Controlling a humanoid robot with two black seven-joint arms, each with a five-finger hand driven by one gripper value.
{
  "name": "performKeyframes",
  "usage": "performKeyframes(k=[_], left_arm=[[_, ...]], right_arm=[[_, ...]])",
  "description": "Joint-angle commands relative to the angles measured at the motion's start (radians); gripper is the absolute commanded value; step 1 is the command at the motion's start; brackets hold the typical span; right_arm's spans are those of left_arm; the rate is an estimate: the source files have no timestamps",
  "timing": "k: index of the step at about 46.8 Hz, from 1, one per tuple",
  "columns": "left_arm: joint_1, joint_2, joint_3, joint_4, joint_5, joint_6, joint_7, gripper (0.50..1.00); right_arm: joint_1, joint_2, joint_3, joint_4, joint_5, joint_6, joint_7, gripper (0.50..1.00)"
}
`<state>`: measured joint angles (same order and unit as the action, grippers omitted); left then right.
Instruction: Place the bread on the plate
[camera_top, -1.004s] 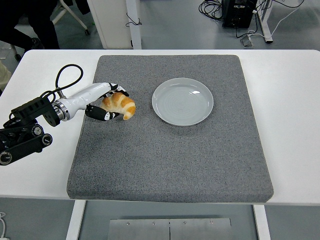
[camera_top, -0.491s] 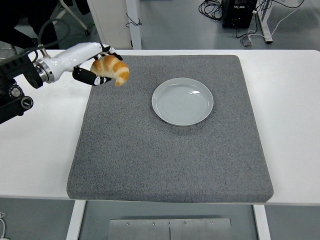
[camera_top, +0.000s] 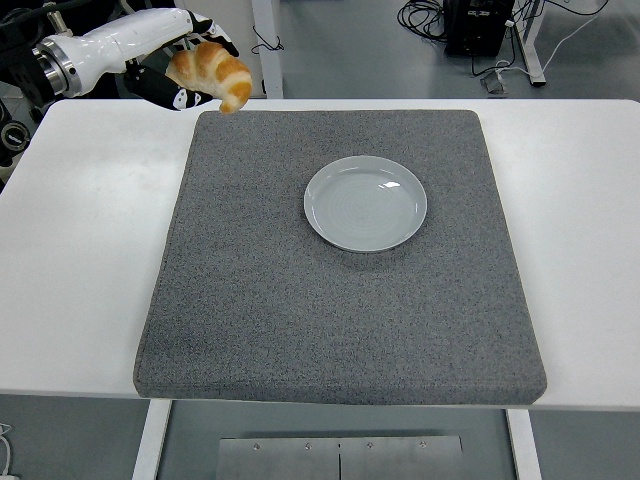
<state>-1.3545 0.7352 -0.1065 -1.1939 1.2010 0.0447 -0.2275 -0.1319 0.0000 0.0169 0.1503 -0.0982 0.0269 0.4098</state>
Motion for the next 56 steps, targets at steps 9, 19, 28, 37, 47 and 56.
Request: performKeyframes(k=[9,19,28,37,47,56], left_arm=[[-0.011,-0.089,0.007,0.01,0.012,0.0,-0.001,0.5],[-0.009,-0.166,0.008,0.028,0.02,0.003,-0.009,0.5],[-0.006,-0.253,0.013,0.1,0.026,0.004,-0.01,0.5],[-0.017,-0.376,0.093,0.197,0.049,0.012,-0.035,0.5],[-0.006,-0.487,0.12,0.293,0.051,0.024,-0.038,0.5],[-0.002,-0.56,0.159,0.369,0.046,0.05,-0.049,0.5]], right_arm=[[0.0,0.0,0.0,0.0,0.0,-0.001,0.0,1.0],[0.0,0.0,0.0,0.0,0.0,-0.001,0.0,1.0],[0.0,0.0,0.0,0.0,0.0,-0.001,0.0,1.0],[0.0,0.0,0.0,0.0,0.0,0.001,0.0,1.0],[0.0,0.0,0.0,0.0,0.0,-0.001,0.0,1.0],[0.0,0.0,0.0,0.0,0.0,0.001,0.0,1.0]])
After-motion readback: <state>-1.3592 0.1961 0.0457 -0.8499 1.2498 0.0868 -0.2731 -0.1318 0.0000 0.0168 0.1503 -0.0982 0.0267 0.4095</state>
